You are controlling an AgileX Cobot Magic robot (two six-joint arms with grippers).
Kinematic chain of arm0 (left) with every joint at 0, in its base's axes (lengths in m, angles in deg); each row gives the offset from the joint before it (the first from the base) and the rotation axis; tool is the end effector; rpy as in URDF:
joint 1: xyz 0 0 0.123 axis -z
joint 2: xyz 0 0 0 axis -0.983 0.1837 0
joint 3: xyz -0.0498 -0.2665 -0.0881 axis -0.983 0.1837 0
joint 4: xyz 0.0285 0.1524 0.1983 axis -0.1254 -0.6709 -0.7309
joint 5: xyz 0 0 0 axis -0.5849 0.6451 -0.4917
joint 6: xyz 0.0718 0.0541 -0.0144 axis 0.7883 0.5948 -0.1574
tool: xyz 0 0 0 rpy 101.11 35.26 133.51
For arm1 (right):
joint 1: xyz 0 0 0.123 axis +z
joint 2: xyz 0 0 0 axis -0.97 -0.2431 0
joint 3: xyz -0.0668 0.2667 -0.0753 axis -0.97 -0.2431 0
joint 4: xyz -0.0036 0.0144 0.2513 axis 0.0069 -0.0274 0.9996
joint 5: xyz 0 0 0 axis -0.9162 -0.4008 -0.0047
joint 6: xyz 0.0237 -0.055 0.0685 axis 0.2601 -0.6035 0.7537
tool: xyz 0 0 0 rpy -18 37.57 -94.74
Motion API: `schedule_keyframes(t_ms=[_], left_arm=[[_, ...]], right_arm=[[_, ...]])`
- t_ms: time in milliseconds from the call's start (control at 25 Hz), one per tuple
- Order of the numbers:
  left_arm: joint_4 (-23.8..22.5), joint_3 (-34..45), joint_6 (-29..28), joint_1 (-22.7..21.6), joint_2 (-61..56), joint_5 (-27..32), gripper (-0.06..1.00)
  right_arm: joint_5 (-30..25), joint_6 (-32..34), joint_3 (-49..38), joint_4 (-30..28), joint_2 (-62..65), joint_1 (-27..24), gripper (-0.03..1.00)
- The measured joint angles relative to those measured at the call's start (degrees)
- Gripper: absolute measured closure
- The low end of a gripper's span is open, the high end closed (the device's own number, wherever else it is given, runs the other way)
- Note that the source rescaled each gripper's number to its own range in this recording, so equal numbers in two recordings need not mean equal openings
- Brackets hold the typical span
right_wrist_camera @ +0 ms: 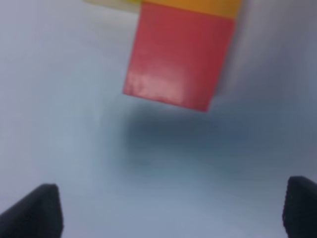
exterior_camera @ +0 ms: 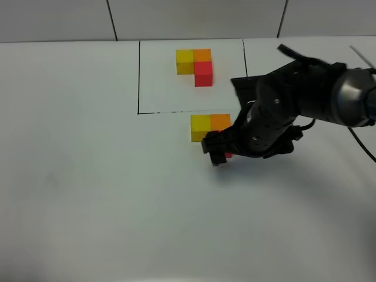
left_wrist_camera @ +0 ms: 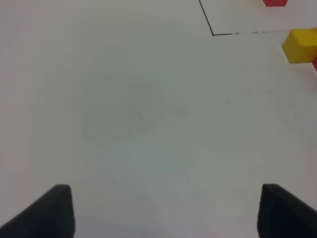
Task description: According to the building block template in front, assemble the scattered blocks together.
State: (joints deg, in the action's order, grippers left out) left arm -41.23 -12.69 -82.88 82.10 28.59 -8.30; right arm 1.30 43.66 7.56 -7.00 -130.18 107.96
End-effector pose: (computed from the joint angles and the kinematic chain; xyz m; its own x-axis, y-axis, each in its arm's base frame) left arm 0.0030 -0.0068 0.2809 -0.4720 -0.0003 -0.8816 0.1003 0.9935 -0.0540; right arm 0.3097 0.1968 0.1719 -0.9549 -0.1296 -0.2672 -0.1725 0.9744 0.1440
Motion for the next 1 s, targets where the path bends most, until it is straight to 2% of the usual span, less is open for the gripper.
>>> schedule_keyframes(t_ms=[240, 440, 560, 760, 1000], left_arm=[[0.00, 0.00, 0.00, 0.00, 0.00, 0.00, 0.25], [0.00, 0.00, 0.00, 0.00, 0.00, 0.00, 0.25], [0.00, 0.00, 0.00, 0.00, 0.00, 0.00, 0.25], [0.00, 0.00, 0.00, 0.00, 0.00, 0.00, 0.25], [0.00, 0.00, 0.00, 0.00, 0.00, 0.00, 0.25]], right_arm=[[1.26, -7.37, -3.34, 0.00, 5.09, -10.13, 0.08], [5.15, -13.13, -3.34, 0.00, 9.53, -20.37, 0.08], [7.58, -16.24, -3.34, -0.14, 13.15, -24.71, 0.08], [7.83, -17.68, -3.34, -1.90, 19.93, -27.73, 0.08], [1.44, -19.13, -4.06, -2.87, 28.42, -29.32, 0.08]])
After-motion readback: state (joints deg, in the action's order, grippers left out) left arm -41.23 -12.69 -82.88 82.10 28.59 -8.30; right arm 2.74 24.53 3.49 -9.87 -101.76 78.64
